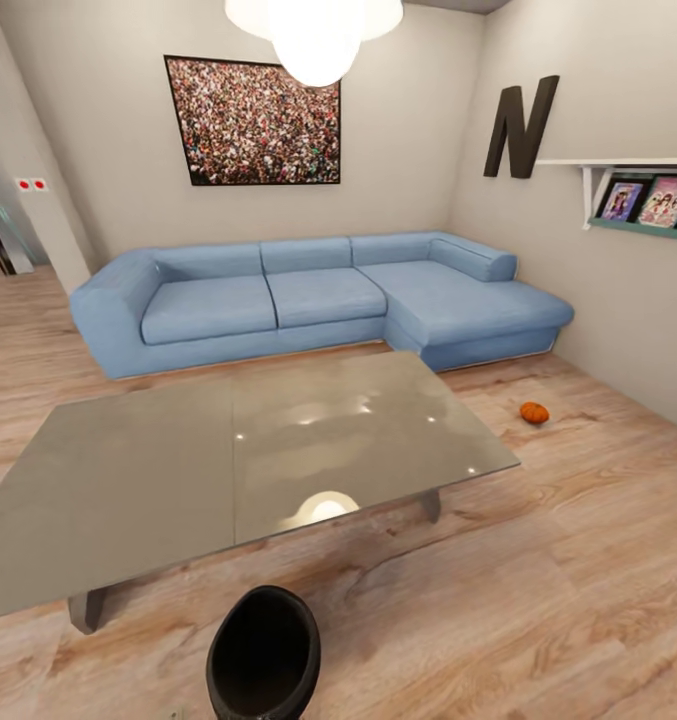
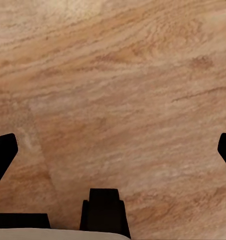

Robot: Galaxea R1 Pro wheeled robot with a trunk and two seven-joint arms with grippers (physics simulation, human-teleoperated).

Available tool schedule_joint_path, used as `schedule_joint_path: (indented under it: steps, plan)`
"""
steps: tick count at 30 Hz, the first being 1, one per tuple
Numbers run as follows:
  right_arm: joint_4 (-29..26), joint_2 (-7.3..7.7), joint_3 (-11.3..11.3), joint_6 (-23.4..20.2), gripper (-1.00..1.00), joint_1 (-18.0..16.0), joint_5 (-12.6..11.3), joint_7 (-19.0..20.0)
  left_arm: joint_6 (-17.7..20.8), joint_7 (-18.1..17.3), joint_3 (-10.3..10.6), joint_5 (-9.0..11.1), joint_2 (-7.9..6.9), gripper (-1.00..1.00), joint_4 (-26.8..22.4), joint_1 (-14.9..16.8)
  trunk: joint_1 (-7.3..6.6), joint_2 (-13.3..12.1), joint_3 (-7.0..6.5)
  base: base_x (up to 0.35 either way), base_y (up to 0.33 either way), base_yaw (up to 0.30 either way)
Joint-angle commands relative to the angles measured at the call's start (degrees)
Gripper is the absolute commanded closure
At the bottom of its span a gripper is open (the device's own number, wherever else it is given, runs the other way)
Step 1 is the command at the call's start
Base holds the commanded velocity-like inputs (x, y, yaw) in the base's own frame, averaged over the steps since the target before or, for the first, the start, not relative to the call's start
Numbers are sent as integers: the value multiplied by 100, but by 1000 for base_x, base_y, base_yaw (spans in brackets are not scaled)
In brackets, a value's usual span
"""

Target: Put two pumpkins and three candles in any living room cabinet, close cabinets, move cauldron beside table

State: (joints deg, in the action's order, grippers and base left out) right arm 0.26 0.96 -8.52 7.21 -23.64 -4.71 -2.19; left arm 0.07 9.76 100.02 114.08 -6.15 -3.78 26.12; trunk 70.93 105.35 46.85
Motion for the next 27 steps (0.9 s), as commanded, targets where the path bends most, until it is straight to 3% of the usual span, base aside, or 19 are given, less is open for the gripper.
schedule_joint_path:
  steps: [1, 27]
  plan:
    - [0, 0, 0, 0, -100, 0, -1, -2, 0, 0, 0, 0, 0, -100, 0, 0, 0, 0, 0, 0, 0, 285]
    - [77, 33, 3, -134, -100, 0, 15, -51, -51, -18, 0, -17, 21, -100, -66, -90, 0, 0, 50, 0, 0, 286]
